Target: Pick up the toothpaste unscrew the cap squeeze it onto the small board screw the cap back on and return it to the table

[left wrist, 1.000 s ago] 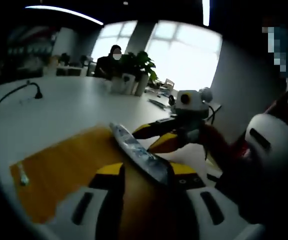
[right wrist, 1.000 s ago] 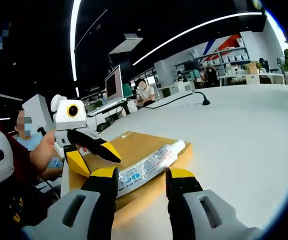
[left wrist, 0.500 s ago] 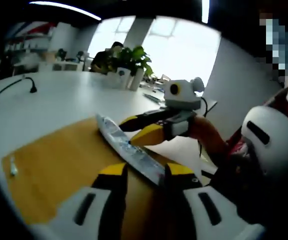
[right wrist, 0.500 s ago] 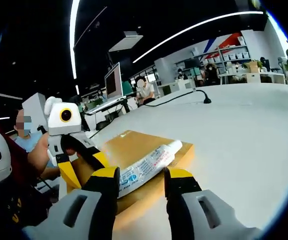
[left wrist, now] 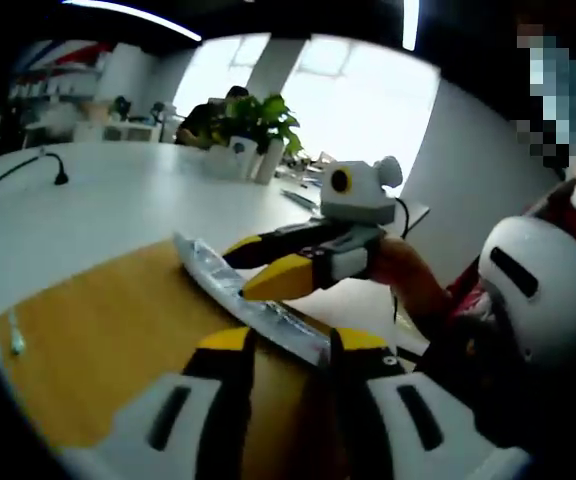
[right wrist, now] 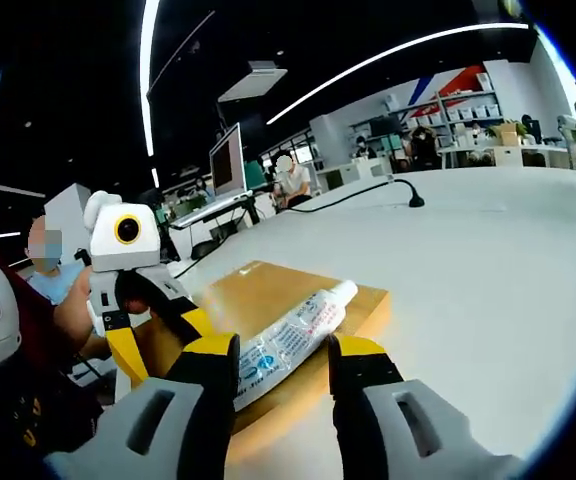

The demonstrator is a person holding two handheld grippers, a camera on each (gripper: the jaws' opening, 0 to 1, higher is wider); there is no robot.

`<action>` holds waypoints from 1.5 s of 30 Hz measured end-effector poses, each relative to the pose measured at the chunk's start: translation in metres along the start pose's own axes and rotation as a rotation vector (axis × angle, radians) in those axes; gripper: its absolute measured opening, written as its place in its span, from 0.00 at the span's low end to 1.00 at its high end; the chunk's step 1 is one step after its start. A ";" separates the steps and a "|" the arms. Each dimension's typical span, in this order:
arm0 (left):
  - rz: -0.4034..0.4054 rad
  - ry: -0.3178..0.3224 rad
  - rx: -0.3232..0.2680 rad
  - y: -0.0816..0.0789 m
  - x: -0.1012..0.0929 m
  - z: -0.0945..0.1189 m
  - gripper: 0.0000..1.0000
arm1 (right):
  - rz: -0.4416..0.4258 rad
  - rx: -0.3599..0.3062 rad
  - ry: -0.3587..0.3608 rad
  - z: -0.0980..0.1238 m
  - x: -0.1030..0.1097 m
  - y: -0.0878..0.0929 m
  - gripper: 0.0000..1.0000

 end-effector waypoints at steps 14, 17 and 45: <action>-0.025 -0.062 -0.051 -0.001 0.009 0.019 0.31 | 0.002 -0.042 0.020 0.007 0.002 -0.004 0.36; -0.020 -0.080 -0.084 -0.001 0.009 0.027 0.31 | 0.013 -0.072 0.032 0.012 0.004 -0.009 0.36; -0.110 -0.250 -0.614 -0.015 -0.029 0.123 0.30 | 0.094 -0.354 0.133 0.079 0.030 -0.032 0.27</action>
Point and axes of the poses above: the point that each gripper's makers call its tool centre point, and the gripper's own axes: z roughly backward along the fingers, x roughly to its left, y roughly out of its underside, the point moved 8 cm from there along z, roughly backward along the fingers, and after that the axes turned 4 degrees about z, right-handed, at the moved point
